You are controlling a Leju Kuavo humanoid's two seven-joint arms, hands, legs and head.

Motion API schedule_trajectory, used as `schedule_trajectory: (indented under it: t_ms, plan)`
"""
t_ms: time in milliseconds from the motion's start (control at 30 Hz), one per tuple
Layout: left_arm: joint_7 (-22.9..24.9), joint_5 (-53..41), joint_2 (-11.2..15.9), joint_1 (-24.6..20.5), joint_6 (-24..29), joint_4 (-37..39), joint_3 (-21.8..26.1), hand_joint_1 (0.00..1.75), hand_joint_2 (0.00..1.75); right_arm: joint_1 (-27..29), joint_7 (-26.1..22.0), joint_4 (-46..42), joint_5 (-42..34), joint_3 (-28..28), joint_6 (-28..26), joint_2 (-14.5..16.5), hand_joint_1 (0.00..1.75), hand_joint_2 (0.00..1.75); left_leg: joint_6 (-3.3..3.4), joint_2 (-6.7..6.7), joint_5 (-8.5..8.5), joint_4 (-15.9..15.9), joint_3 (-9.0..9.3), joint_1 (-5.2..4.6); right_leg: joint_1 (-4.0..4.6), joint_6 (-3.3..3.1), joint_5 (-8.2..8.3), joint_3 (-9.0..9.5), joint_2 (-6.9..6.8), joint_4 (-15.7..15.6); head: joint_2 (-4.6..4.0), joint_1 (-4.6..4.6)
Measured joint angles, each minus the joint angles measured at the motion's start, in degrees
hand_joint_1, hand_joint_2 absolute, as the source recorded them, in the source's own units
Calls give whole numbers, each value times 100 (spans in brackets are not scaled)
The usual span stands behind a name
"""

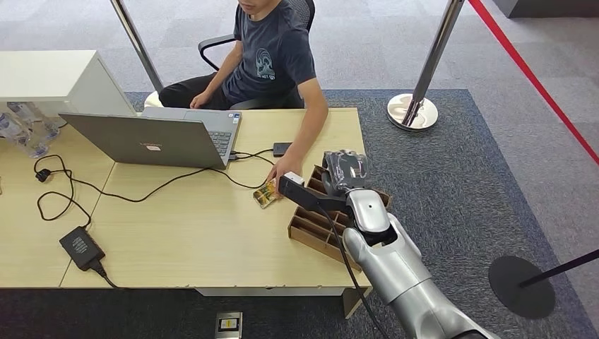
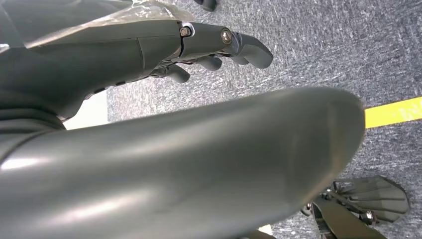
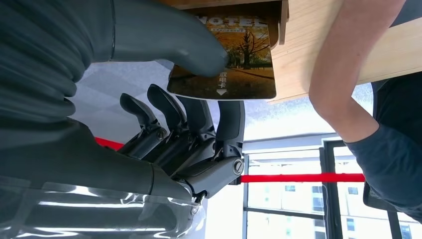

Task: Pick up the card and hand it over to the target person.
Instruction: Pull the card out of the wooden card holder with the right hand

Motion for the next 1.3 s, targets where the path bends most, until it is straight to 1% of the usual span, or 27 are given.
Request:
schedule_trajectory:
  t_ms: [333,467,600,767,1000,1300]
  plan:
    - [17,-17,2,-22,-2,-1,-20,0,0,16,-15,25,-39,-15,-38,-17,175,175,-1,-3,-3,-1,6,-1,-1,0,-4,6,-4,0,0,0]
    - [25,-1,0,-28,10,-2,-4,0,0,36,-39,36,-57,-25,-57,-10,175,175,-1,-2,0,-1,1,0,0,0,-1,2,-2,-1,0,0]
    - [10,110,-33,-15,94,4,98,0,0,145,-161,185,-19,-32,-256,61,175,175,-1,-5,-1,-5,9,1,1,0,-3,10,-5,-5,0,0]
    - [26,43,-4,-20,35,6,32,0,0,-283,-183,504,-68,-30,-164,151,175,175,-2,5,-3,1,3,-2,-2,0,-3,0,5,5,0,0]
    - [-6,45,5,17,31,2,32,0,0,-111,-168,313,-91,0,-165,115,175,175,-1,1,0,-3,2,1,1,0,0,3,1,-2,0,0]
    - [5,26,6,-3,30,4,10,0,0,-73,-153,148,-103,9,-109,58,175,175,0,-1,0,-1,-1,0,0,0,0,0,0,-1,0,0]
